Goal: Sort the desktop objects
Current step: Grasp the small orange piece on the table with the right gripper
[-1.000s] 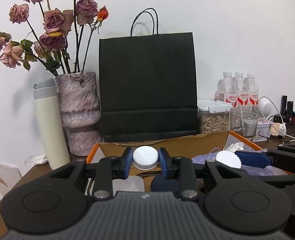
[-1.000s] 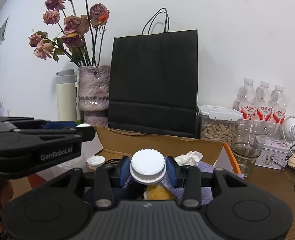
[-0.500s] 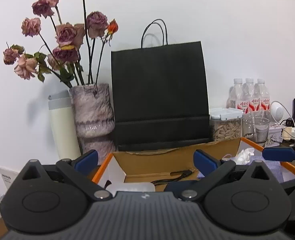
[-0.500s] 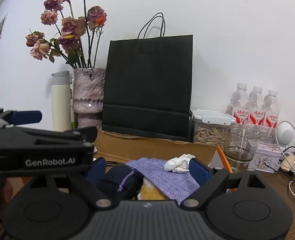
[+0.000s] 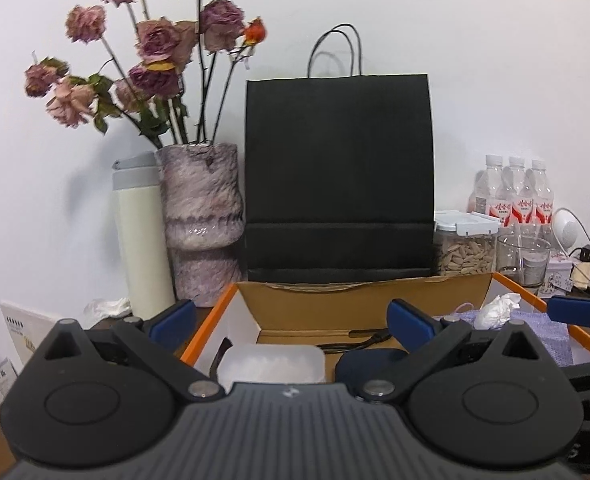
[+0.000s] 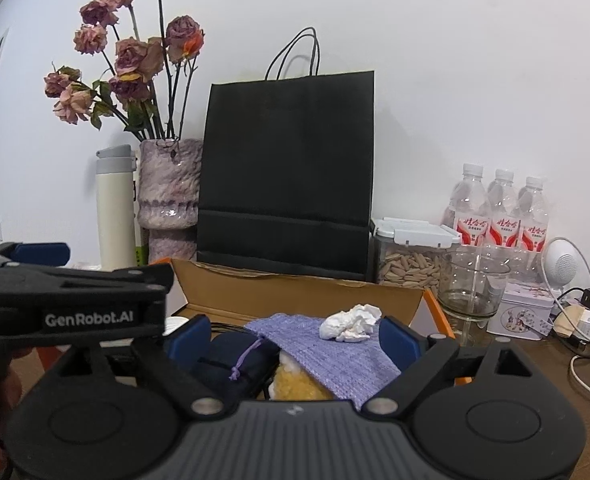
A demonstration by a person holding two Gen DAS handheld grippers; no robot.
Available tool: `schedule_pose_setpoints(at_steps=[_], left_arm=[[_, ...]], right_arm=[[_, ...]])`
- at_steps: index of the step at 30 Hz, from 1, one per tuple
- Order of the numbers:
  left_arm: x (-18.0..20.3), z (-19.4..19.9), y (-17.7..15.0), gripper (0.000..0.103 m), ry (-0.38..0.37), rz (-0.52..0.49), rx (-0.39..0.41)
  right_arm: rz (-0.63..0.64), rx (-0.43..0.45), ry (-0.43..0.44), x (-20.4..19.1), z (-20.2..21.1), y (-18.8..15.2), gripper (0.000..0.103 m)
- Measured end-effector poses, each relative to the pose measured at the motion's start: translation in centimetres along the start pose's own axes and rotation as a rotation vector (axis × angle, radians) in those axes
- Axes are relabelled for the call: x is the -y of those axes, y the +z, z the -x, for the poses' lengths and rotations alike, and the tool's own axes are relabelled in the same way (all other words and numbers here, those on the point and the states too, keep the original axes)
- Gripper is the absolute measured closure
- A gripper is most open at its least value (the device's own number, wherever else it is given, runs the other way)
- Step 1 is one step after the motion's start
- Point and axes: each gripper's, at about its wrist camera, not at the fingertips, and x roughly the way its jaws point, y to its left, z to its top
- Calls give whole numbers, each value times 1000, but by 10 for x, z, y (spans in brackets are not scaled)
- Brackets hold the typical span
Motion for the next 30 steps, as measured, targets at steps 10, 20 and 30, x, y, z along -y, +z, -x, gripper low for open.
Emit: schedule_pose_setpoints(at_steps=[10, 20, 30], left_arm=[[-26, 26, -7, 0, 22, 68, -26], [-44, 58, -27, 0, 40, 53, -101], [-52, 84, -45, 0, 18, 20, -187]], right_arm=[[59, 27, -1, -10, 36, -11, 8], [108, -67, 27, -21, 67, -32, 8], [166, -230, 91, -42, 81, -54, 10]])
